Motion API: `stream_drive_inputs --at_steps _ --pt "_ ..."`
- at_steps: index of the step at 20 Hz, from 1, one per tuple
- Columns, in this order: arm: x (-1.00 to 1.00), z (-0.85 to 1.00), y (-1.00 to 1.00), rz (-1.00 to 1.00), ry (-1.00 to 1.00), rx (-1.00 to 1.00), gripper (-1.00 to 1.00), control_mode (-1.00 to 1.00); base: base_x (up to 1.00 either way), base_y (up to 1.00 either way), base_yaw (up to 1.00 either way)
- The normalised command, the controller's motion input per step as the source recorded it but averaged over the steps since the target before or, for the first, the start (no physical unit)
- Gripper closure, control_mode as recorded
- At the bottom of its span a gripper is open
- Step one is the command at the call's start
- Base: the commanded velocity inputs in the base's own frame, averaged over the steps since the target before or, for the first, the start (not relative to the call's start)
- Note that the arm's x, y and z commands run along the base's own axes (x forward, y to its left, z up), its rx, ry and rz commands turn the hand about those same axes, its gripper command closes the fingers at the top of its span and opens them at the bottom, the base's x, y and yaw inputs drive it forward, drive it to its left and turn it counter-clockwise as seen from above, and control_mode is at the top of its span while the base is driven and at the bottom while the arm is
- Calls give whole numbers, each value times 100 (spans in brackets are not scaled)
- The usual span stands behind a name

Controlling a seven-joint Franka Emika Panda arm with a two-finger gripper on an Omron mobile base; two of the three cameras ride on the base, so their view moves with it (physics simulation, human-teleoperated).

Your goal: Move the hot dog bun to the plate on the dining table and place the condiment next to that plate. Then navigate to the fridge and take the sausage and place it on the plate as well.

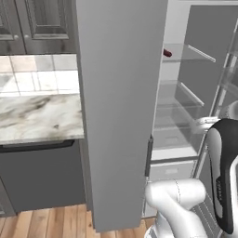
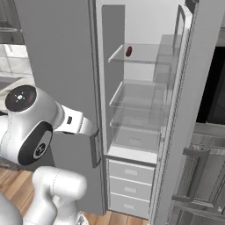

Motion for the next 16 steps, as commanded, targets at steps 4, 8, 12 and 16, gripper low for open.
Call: stream_drive_inputs --at_steps 4,8,12,16 --pt "0 0 0 0 0 0 -100 100 46 -48 0" --pt "0 0 0 0 0 0 -100 100 51 -52 0" --pt "0 0 0 0 0 0 -100 100 66 -17 0" --pt "0 0 0 0 0 0 -100 100 72 -6 0"
